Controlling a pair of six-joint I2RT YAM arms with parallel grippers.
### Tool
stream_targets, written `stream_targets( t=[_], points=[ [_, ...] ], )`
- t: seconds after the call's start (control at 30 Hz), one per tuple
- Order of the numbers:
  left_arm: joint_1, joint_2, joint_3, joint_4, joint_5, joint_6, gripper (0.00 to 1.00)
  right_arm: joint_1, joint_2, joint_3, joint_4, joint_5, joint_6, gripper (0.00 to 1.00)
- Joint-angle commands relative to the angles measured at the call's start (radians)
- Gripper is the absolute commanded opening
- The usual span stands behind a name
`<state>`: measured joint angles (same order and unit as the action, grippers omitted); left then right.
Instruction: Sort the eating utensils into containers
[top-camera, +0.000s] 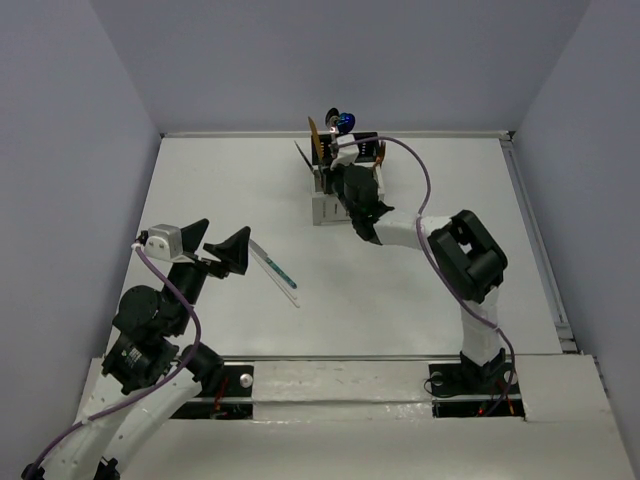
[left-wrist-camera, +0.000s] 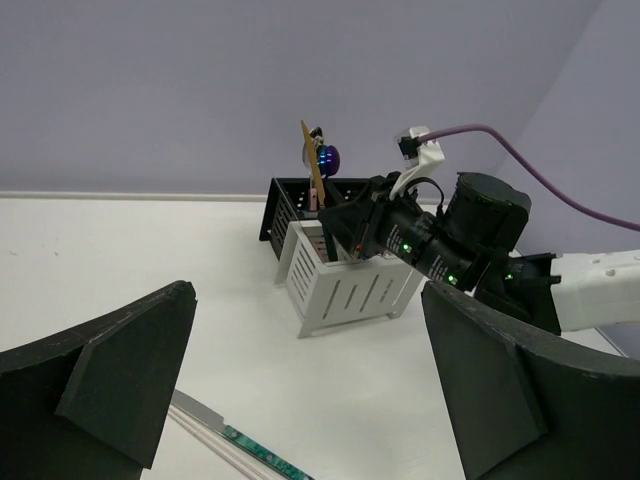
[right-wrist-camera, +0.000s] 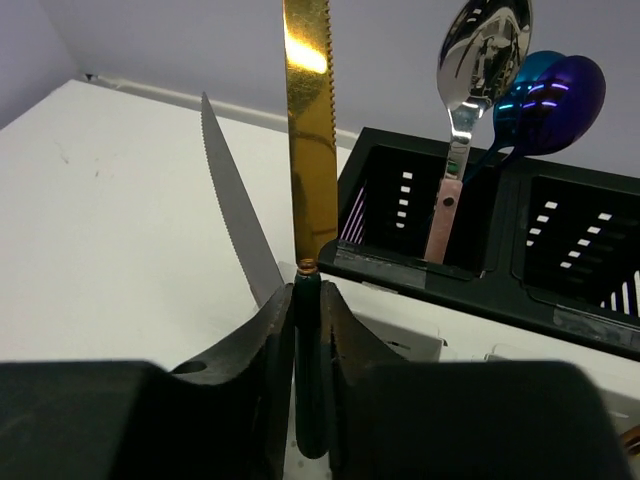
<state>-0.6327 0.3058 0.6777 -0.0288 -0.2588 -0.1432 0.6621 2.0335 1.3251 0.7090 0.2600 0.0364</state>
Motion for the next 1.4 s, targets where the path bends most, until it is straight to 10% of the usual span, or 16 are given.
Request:
stream_targets(
  t=[0.0,0.03,0.2,0.8,1.37],
  points=[
    [0.005,-0.005,-0.013,0.038,0.006,-0.006,0.99,-0.004,-0.038,-0.033,0.125,0.016,-0.017,0.34],
    [0.005,-0.005,-0.013,0.038,0.006,-0.004,0.99,-0.004,-0.061,-0.04,0.127,0.002,-0.006,0.53],
    [0.005,-0.002,-0.013,0.04,0.013,-0.006,0.99,-0.004,-0.13,-0.041,0.063,-0.039,0.013,0.73],
    [0.005,-0.025,-0.009,0.032,-0.025,-0.012,0.99,0.289,-0.147,0.062,-0.712,-0.231,0.111,0.29],
    [0.005,-0.016,-0.01,0.032,-0.019,-0.01,0.99,0.36,0.09,0.224,-0.855,-0.185,0.154,0.4]
  ],
)
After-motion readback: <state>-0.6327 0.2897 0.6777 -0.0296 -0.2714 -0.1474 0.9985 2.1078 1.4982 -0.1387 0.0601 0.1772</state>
